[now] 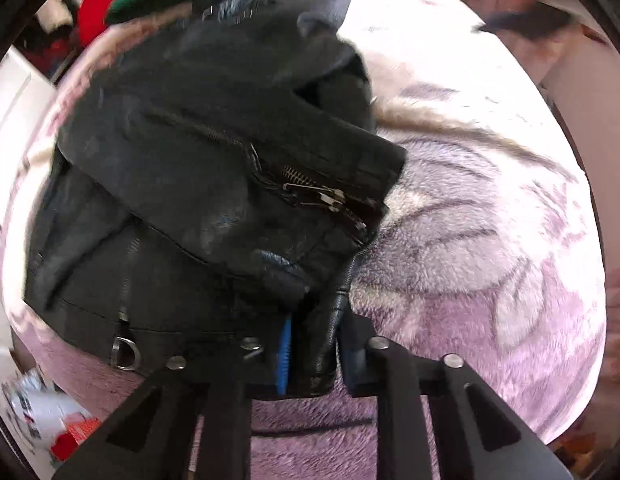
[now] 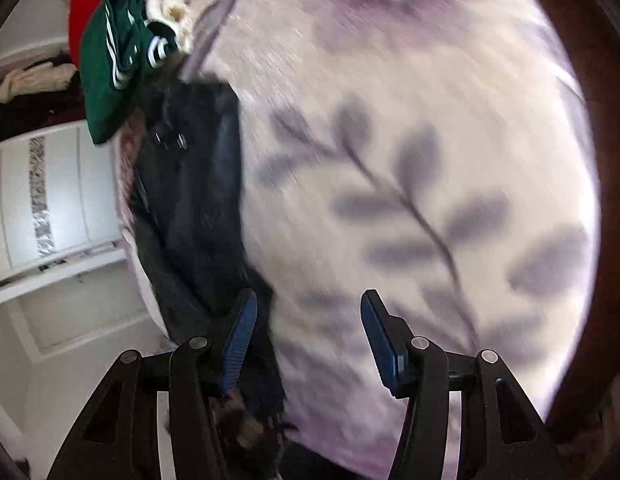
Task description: Fold large clothes
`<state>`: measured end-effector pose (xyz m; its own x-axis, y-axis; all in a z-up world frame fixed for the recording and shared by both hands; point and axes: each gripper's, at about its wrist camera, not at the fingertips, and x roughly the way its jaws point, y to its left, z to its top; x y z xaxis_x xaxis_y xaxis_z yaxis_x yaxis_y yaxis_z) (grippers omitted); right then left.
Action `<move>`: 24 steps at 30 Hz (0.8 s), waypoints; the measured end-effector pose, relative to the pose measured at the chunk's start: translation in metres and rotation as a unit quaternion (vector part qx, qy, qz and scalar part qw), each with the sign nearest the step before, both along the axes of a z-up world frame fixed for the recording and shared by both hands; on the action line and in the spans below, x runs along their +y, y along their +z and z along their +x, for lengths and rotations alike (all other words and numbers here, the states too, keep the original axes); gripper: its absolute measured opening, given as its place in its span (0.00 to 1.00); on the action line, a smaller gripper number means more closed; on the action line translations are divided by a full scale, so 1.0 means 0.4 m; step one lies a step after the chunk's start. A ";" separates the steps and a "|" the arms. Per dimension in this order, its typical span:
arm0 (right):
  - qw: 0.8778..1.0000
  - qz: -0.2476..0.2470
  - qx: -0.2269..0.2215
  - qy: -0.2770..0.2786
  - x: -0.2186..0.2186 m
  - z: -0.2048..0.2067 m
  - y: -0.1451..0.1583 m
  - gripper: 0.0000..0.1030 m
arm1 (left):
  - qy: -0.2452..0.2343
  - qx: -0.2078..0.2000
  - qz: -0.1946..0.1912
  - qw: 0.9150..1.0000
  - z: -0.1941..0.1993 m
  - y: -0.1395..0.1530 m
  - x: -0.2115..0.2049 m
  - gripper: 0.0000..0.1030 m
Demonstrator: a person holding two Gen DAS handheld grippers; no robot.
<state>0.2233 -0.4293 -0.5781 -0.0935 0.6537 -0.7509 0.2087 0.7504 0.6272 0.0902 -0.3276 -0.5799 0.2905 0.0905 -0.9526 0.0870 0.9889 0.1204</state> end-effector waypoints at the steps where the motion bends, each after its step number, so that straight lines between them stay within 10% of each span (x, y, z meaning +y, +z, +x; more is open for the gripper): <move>1: 1.000 0.015 -0.003 -0.007 0.014 0.030 -0.010 0.55 | -0.007 -0.010 0.005 1.000 -0.010 0.012 0.001 0.12; 10: 0.995 0.077 0.038 -0.051 0.222 0.302 -0.172 0.53 | -0.042 -0.025 0.015 0.999 -0.036 0.042 0.008 0.10; 12: 0.996 0.071 0.031 -0.032 0.272 0.327 -0.169 0.06 | -0.050 -0.025 0.013 0.998 -0.046 0.031 0.004 0.09; 17: 0.998 -0.057 -0.006 -0.024 0.329 0.380 -0.145 0.04 | -0.074 -0.028 0.004 0.997 -0.052 0.017 -0.057 0.08; 22: 0.999 -0.028 0.021 0.004 0.346 0.414 -0.164 0.08 | -0.045 -0.025 -0.020 0.998 -0.052 0.025 -0.038 0.08; 24: 0.999 -0.006 0.027 0.024 0.340 0.413 -0.151 0.26 | -0.029 -0.033 -0.031 0.999 -0.061 0.044 -0.026 0.07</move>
